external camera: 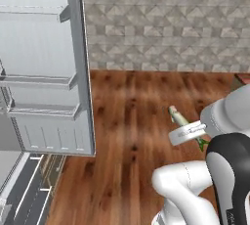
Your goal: Gather the lemon wedge and cucumber from the fridge and place them on a tray on the dining counter. Then gather the fish and steak from the fridge and place them on the other tray.
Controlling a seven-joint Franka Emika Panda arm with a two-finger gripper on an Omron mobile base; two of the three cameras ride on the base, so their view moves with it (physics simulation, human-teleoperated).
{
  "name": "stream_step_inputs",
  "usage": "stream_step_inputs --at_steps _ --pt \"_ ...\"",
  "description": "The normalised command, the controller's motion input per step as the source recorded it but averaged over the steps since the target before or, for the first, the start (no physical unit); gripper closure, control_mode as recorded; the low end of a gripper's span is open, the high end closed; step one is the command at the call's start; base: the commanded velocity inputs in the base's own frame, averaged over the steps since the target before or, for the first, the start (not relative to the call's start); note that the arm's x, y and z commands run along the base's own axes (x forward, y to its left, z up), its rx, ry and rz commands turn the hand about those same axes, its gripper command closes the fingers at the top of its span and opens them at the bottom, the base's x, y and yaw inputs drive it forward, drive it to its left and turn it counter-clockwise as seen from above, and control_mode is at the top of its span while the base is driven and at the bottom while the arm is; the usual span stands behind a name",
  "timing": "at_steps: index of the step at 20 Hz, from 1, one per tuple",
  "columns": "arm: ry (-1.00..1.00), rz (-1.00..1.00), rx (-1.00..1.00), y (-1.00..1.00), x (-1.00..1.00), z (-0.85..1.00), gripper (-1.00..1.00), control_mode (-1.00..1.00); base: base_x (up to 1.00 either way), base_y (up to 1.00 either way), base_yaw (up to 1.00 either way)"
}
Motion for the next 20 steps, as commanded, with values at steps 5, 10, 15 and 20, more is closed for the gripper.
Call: stream_step_inputs --at_steps 5,10,15,20 --pt "0.00 0.00 0.00 0.00 0.00 0.00 1.00 1.00 -0.15 -0.14 -0.59" --pt "0.00 0.00 0.00 0.00 0.00 0.00 1.00 1.00 -0.01 -0.16 -0.60" --pt "0.00 0.00 0.00 0.00 0.00 0.00 1.00 1.00 0.13 -0.03 -0.58" --pt "0.00 0.00 0.00 0.00 0.00 0.00 1.00 1.00 0.87 0.37 -0.44"
